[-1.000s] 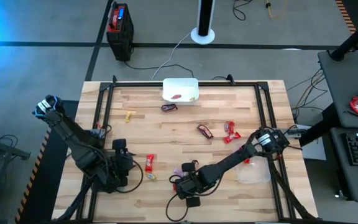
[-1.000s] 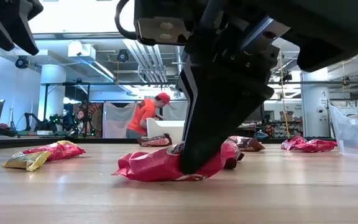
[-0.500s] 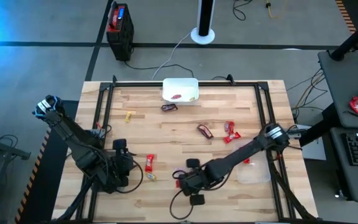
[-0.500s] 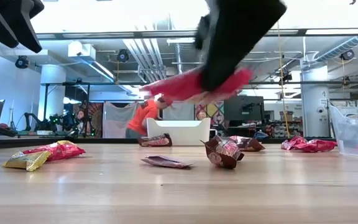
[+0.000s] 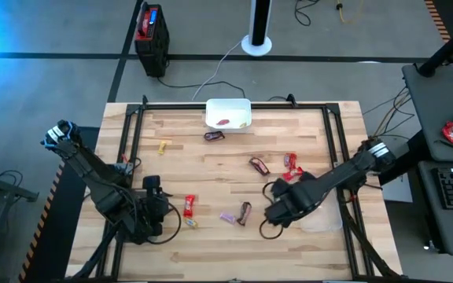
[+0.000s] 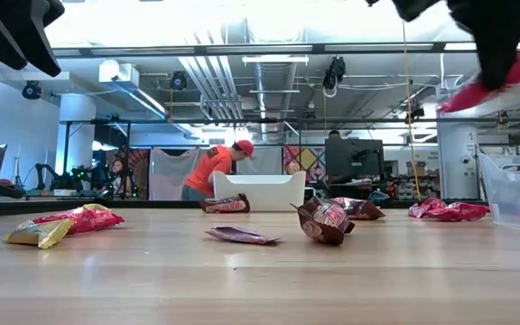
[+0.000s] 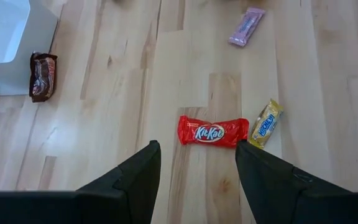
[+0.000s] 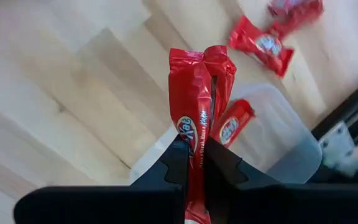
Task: Sort candy by brand, put in halloween buckets
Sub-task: Put the red chocolate bar into the transparent bin
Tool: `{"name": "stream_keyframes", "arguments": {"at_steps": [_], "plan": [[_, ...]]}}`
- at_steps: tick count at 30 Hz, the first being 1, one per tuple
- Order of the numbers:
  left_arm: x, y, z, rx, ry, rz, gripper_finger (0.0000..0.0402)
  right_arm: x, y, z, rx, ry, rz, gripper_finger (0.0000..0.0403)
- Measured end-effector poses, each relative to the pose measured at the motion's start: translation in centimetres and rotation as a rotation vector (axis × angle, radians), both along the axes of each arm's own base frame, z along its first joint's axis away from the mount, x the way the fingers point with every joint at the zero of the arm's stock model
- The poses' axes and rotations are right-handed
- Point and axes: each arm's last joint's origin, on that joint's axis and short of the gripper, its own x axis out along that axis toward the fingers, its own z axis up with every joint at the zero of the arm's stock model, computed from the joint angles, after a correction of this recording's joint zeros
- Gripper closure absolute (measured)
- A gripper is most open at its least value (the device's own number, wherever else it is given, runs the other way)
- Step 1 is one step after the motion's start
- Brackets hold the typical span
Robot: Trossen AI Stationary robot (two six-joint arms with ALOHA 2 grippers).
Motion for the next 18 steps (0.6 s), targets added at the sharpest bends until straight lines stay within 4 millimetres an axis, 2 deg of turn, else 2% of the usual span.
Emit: {"name": "stream_keyframes", "arguments": {"at_steps": [7,10,14,18], "plan": [[0.0,0.0,0.0,0.018,0.006,-0.023,0.0211,-4.3,-1.7,-2.6,0.005,0.183,-0.211,0.038],[0.1,0.0,0.0,0.031,0.002,-0.042,0.0211,-6.0,-2.4,-3.9,0.01,0.248,-0.237,0.0379],[0.2,0.1,0.2,0.088,-0.031,-0.05,0.0211,-7.1,-3.0,-4.9,0.044,0.199,-0.239,0.0361],[0.4,0.6,0.4,0.132,-0.047,-0.056,0.0211,-7.8,-3.3,-5.1,0.104,0.12,-0.236,0.0315]]}}
